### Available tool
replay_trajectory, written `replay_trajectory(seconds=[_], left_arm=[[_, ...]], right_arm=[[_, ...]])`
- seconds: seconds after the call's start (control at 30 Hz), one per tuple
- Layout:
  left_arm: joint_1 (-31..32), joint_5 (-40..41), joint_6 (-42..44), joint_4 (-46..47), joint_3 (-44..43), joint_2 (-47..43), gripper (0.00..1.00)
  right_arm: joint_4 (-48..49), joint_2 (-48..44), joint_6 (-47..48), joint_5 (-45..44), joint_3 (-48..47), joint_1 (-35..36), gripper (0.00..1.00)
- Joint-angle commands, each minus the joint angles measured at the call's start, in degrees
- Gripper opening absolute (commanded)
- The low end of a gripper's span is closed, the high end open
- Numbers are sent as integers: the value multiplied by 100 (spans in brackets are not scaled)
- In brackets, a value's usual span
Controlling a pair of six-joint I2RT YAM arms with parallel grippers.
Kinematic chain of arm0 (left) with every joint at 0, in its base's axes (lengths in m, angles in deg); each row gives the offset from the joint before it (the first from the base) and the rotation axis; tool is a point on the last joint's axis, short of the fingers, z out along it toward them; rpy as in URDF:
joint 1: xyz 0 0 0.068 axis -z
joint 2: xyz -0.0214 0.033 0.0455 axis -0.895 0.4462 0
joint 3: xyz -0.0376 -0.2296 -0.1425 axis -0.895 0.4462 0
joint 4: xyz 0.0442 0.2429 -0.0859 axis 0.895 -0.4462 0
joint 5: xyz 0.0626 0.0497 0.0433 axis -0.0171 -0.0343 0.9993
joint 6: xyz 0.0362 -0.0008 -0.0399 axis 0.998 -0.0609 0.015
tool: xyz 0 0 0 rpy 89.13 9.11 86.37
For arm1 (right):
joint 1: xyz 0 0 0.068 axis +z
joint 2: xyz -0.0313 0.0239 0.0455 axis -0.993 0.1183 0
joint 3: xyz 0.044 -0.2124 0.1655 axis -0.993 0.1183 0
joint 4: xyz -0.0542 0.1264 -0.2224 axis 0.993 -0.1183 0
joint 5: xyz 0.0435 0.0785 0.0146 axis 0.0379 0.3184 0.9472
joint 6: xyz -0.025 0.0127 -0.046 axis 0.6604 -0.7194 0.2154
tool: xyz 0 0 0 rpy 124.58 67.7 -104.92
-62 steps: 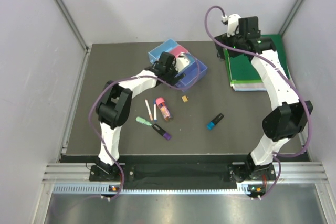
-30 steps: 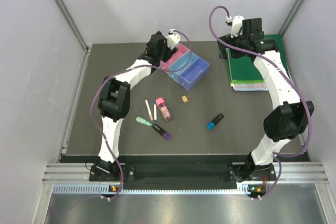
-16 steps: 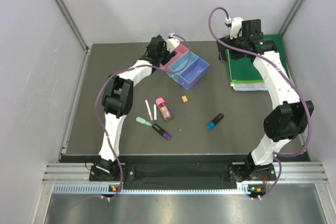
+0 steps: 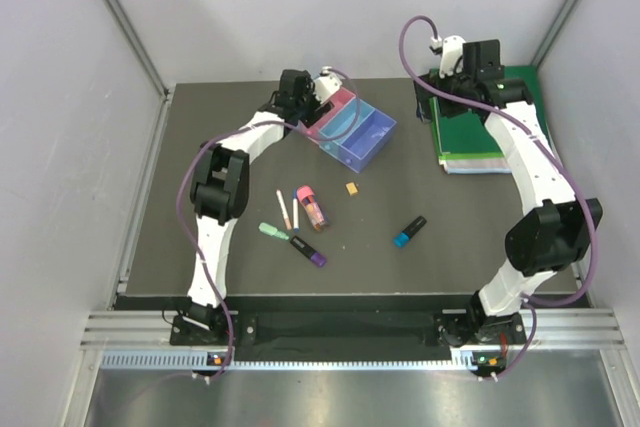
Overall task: Sort the stationery into containers
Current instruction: Move the storage box to the center of the board.
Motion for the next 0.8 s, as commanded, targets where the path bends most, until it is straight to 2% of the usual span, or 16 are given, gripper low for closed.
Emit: replay_trajectory(seconds=[0.0,0.37,0.77], left_arm=[[-19,-740,164,-2032,247,-8,78],[122,-1864,287,-3517,476,-342,74],[473,-2024,95,-3634,424,-333,73]], right_arm=[[50,-339,17,102,-12,35,100],[-11,-471,52,137,-3,96,100],[-11,-515,70,137,58,123,100]])
